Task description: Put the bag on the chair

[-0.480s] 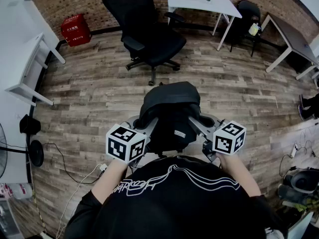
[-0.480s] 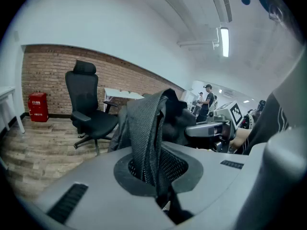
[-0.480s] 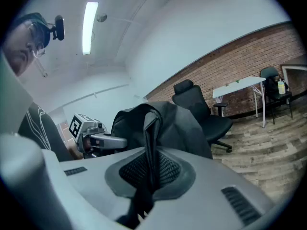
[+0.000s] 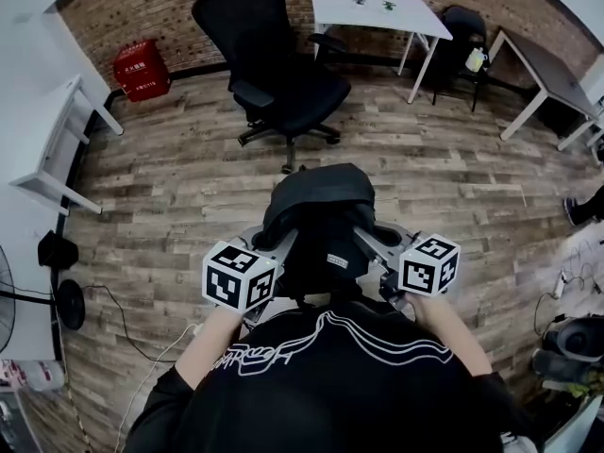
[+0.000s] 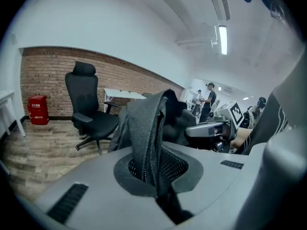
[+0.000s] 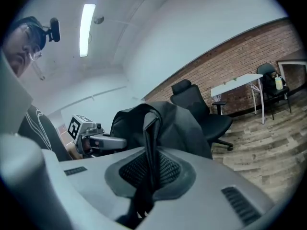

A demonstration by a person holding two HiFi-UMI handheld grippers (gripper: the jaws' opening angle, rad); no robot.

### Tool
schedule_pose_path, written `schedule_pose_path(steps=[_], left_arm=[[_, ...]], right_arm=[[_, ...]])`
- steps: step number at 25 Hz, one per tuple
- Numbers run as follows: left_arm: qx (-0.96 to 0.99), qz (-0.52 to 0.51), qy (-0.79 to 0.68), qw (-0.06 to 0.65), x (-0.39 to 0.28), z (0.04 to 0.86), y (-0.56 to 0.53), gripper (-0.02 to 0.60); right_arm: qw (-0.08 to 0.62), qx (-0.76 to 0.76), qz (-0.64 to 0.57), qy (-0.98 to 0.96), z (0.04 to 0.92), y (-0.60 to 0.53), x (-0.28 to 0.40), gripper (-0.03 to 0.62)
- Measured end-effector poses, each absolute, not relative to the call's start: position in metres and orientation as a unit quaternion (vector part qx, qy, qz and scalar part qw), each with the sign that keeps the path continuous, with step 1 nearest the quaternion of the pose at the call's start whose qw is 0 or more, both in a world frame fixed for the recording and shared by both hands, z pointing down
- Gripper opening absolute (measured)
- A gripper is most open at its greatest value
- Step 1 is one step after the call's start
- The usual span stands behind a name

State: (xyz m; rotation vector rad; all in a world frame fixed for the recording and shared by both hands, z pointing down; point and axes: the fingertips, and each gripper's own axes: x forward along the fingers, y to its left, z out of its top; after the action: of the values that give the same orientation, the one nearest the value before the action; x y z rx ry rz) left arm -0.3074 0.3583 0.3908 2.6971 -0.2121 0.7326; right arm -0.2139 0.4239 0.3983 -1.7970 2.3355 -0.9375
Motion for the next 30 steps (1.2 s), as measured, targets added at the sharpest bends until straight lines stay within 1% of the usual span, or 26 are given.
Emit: schedule_pose_path(steps=[7,15,25,30], left_arm=[[0.947,0.25,-0.095,0.177,-0.276,0.399,0.335,0.034],[0.943,0.249,-0.123,0.182,-0.206,0.411,0.281,0.034],[0.947,0.241,-0.147,0.155,-0.106,0.405,0.211,0.034],[0.952,0.228,-0.148,0.14,-0.073,0.401,0.185,0.034]], right_arm=[[0.033,-0.566,-0.304,0.765,0.406,0.397,-0.178,0.018],[0.036,-0.545,-0.315,0.776,0.42,0.335,-0.104,0.018],[0.044,-0.541,-0.298,0.785,0.416,0.262,-0.002,0.018],[0.039,-0.546,-0.284,0.787,0.41,0.234,0.033,0.018]])
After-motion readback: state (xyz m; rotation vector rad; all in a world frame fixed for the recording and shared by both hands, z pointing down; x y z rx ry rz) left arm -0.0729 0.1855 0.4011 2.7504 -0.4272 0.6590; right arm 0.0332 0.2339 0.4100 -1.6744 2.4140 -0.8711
